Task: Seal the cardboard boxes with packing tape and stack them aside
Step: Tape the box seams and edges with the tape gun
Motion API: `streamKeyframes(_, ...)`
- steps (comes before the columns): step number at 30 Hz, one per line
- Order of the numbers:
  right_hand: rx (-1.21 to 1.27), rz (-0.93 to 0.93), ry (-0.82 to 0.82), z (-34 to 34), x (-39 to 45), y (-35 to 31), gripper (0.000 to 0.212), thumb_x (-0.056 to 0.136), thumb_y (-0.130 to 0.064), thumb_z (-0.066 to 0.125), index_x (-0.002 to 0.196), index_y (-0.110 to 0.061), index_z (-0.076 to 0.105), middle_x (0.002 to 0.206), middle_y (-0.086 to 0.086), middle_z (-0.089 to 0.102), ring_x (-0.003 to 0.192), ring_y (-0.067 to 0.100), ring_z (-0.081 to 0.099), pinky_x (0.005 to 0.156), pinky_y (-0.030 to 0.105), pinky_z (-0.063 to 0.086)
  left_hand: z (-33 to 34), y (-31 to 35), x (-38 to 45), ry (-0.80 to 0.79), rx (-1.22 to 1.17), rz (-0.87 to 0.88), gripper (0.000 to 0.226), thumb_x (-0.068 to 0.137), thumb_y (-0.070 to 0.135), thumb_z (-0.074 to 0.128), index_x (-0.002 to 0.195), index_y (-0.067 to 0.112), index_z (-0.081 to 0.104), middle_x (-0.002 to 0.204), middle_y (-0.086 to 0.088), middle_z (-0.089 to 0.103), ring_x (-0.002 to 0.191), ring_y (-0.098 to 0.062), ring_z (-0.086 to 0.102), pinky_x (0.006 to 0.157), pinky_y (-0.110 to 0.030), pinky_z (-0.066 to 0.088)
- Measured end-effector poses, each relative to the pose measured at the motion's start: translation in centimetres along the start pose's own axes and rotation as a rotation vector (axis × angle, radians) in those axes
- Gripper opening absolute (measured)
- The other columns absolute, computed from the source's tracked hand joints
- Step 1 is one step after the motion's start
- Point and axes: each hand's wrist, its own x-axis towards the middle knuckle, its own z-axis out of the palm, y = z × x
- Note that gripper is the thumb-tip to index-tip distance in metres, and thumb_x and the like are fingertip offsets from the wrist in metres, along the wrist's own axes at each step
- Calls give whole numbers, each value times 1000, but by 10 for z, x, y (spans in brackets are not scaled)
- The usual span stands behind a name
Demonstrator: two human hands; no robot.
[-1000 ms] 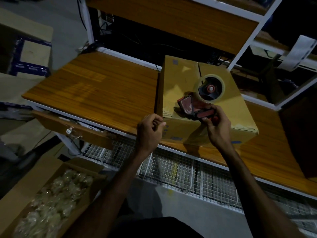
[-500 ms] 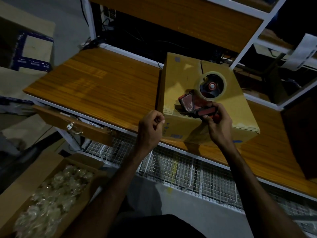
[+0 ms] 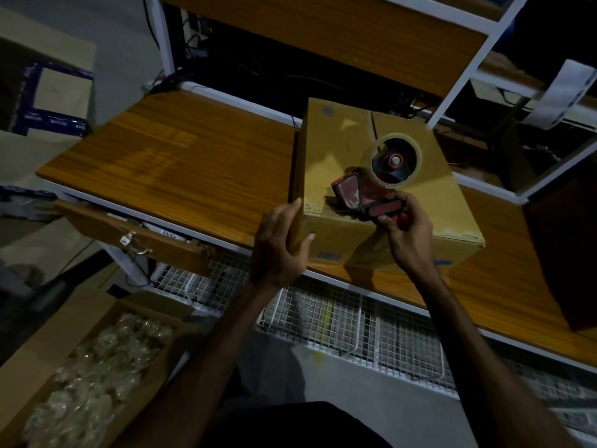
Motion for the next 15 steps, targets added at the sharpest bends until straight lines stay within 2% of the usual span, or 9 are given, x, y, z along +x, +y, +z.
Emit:
streamKeyframes(2,3,0,3,1,0,2,38,91,-41,66,129,-42,59,120,-15,72,112,18,69,91,61,58,5,-1,17,-66,48,71,60,87,18,82,141,3,60,142,-15,62,135,-29,55,110,-36,48)
streamKeyframes(5,11,-1,7,1,-1,2,38,90,-43,65,128,-42,60,119,-17,71,112,18,69,91,60,58,14,-2,26,-46,39,127,36,87,6,81,121,1,73,128,-14,72,129,-28,62,105,-42,55)
streamKeyframes(8,29,-21,-22,-2,0,3,38,91,-41,64,129,-41,60,121,-18,70,116,16,67,95,59,57,18,-6,23,13,-25,125,27,86,0,80,114,1,77,122,-13,75,125,-26,67,103,-39,57)
streamKeyframes(12,39,-50,-61,-9,4,2,40,92,-34,66,131,-42,61,125,-25,68,121,11,65,98,57,57,19,-5,24,23,-43,102,28,87,-4,79,114,2,78,124,-13,74,126,-25,67,104,-37,56)
streamKeyframes(15,6,-62,-71,-17,8,5,40,91,-37,67,128,-50,60,122,-24,70,119,14,66,95,60,57,18,-3,23,46,-50,104,27,87,-5,79,114,0,77,123,-14,74,125,-24,66,107,-28,52)
